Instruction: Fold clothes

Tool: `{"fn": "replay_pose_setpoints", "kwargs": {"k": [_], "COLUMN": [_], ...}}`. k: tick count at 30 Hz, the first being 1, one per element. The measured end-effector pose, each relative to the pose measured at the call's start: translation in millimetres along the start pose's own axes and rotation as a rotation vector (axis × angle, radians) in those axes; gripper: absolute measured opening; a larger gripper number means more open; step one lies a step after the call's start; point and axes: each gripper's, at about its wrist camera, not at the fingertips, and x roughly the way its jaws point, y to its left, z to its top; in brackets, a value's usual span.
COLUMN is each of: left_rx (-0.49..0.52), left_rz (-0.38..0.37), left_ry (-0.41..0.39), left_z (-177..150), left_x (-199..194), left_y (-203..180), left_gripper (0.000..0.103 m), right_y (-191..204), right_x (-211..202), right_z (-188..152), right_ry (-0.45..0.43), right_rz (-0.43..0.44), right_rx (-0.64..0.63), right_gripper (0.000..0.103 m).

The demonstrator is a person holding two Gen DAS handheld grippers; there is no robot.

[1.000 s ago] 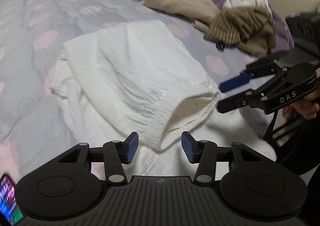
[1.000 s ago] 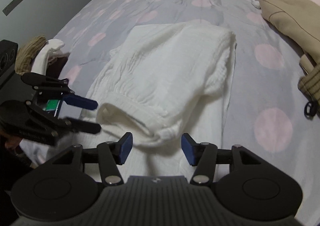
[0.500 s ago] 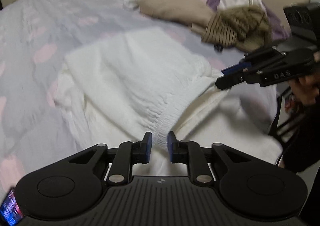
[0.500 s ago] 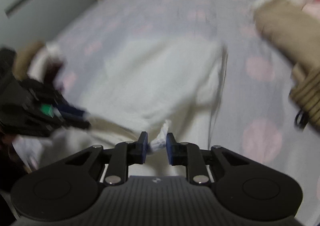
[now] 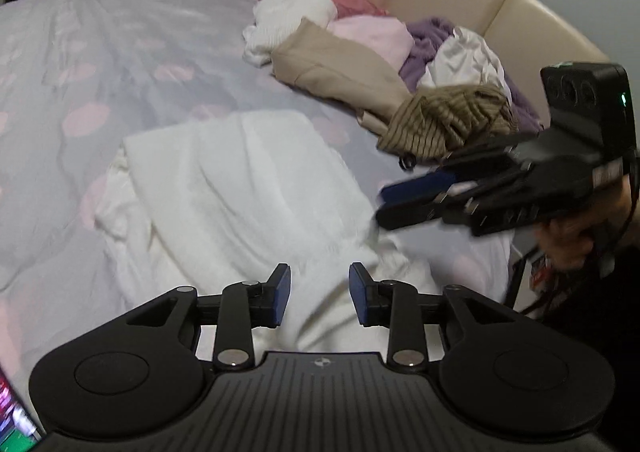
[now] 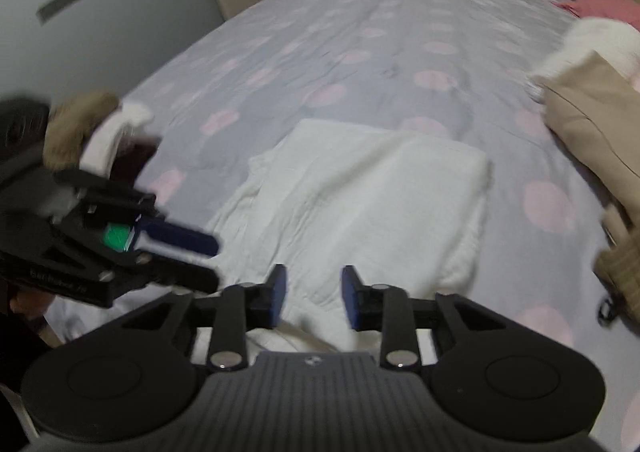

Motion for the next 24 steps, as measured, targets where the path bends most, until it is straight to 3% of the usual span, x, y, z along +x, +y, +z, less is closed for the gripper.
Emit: {"fn": "replay_pose_setpoints", "kwargs": {"k": [3, 7, 9, 12, 14, 18, 20, 24], "left_rx": [0.010, 0.018, 0.022, 0.002, -0.005, 0.022, 0.056, 0.120], "left_rz": [0.024, 0.051, 0.070, 0.074, 0.076, 0.054, 0.044, 0.020], "left_ry": [0.025, 0.128, 0.158, 0.146, 0.128, 0.045, 0.017, 0.017], "left_z": [1.2, -6.5, -9.7, -7.1, -4.5, -9.4, -20.3, -50.5], "left_x": [21.4, 46.6, 52.2, 47.3, 40.9, 9.6, -5.0, -22.7], "left_y": [3.0, 9.0, 10.5, 10.6, 9.7, 3.1, -3.0, -16.8], "left_gripper": [0.030, 0.033, 0.039, 0.040, 0.040, 0.040, 0.040, 0.041], "right_y": [0.0, -8.5, -12.5, -18.4, -22.4, -31.3, -29.0, -12.9], "right_x": [21.0, 43.9, 41.8, 25.7, -0.7, -46.9, -57.1, -55.7], "right_z": [-6.6, -25.9, -36.0, -31.6, -24.5, -15.4, -22.1, -46.8], "right_ry": [0.054, 0.120, 0.115, 0.081, -0.005, -0.136, -0.147, -0.085], "right_rz": [-0.023, -0.076, -0.071, -0.049, -0.028, 0.015, 0.038, 0.070], "right_rx": [-0.045, -0.076, -0.080, -0.047, -0.006, 0.037, 0.010, -0.064], "right_gripper": [0.025, 0.026, 0.026, 0.028, 0.043, 0.047, 0.047, 0.047]}}
